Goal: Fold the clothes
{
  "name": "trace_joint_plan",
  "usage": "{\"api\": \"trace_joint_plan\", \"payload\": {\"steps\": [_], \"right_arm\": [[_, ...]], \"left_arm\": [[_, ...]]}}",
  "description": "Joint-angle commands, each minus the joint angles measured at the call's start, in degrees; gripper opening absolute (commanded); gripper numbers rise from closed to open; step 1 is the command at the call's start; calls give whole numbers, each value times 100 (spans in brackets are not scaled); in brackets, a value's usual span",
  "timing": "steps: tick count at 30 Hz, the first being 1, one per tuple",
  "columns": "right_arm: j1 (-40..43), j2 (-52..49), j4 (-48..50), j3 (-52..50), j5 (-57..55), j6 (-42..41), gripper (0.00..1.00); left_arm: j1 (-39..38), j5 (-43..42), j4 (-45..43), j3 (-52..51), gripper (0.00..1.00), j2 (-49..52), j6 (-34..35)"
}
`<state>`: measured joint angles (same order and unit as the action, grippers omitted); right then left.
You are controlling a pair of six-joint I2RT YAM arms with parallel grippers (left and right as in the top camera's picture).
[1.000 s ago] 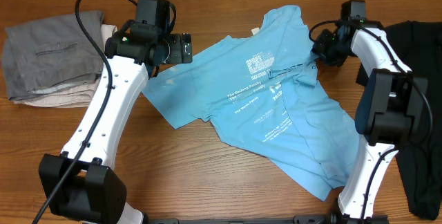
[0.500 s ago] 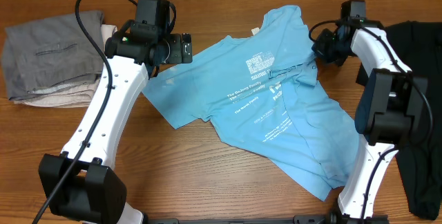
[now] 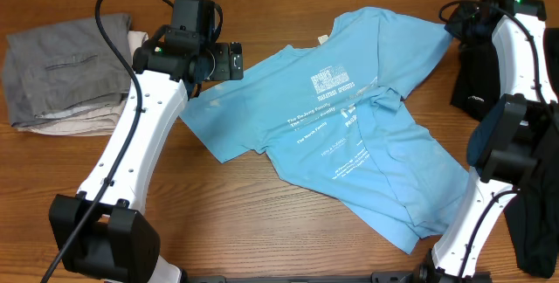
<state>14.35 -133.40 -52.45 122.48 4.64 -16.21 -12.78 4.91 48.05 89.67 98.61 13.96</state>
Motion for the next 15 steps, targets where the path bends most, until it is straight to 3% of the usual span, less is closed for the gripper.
{"api": "trace_joint_plan", "payload": {"steps": [1,8,10,12,15], "right_arm": [[-59,-39,254,-33,-413,280,4],[7,-48,608,15,-807,280,4],[70,-44,575,144,-802,278,36],[116,-44,374,367,-800,278,45],[127,-44,-227,977,-754,278,85]], "left_arm": [[0,-50,-9,4,100,9,39],[9,-48,-9,4,100,9,39],[9,-48,-9,4,100,9,39],[0,-48,-9,4,100,9,39],[0,-48,-9,4,100,9,39]]}}
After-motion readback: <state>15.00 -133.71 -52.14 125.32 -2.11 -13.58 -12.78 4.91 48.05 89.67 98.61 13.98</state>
